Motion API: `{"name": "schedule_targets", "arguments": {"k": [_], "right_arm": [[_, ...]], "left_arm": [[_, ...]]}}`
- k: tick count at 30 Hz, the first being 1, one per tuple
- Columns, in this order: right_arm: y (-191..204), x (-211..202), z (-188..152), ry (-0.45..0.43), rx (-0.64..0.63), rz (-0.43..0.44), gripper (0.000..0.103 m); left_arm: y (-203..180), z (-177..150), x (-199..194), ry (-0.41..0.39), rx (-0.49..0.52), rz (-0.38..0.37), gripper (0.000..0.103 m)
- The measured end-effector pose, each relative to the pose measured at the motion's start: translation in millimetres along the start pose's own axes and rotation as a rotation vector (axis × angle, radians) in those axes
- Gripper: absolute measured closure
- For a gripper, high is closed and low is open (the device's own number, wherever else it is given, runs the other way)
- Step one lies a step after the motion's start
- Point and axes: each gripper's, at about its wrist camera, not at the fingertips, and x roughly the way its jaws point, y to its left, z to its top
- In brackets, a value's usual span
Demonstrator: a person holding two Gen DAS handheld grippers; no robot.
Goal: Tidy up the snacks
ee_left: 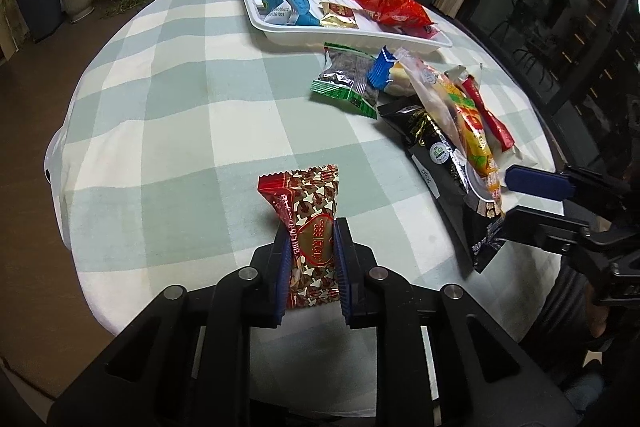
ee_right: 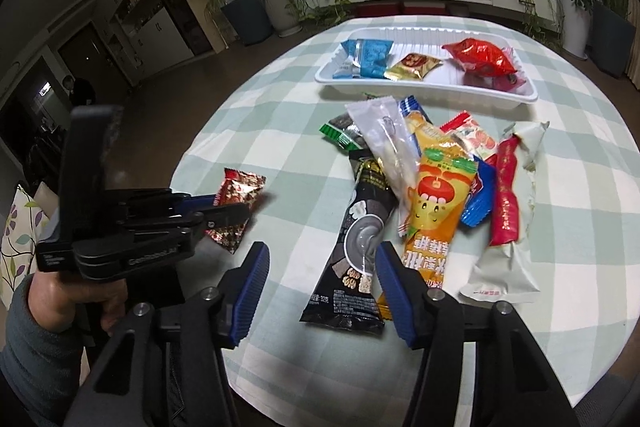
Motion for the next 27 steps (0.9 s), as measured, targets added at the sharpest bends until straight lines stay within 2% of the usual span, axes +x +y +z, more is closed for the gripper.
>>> {"name": "schedule_targets", "arguments": {"k": [7,17,23,25,27], "right_arm": [[-6.1,12.7,8.3,0.033,0.018,-0.01,0.048],[-3.2,51.7,21.4,0.14,-0.009,-0.079,0.051],[-5.3,69.9,22.8,0.164,-0.012,-0.112,0.061],[-2.9,70.8,21.4,0.156,-0.039,-0.137,0.072],[-4.6,70.5,20.9,0.152,-0.039,-0.133,0.074]], "left_arm": [[2.5,-5.6,-10.9,-0.046,-0.048,-0.062,0.085],[2.0,-8.1,-11.8,-0.061,-0.063,-0.077,0.085],[2.0,-9.1,-10.9,-0.059,-0.064,-0.078,0.085],[1.4,-9.9,-10.0,-0.058,-0.063,-0.077,0.085],[0.9,-10.5,-9.5,-0.056,-0.063,-0.077,0.085]]}}
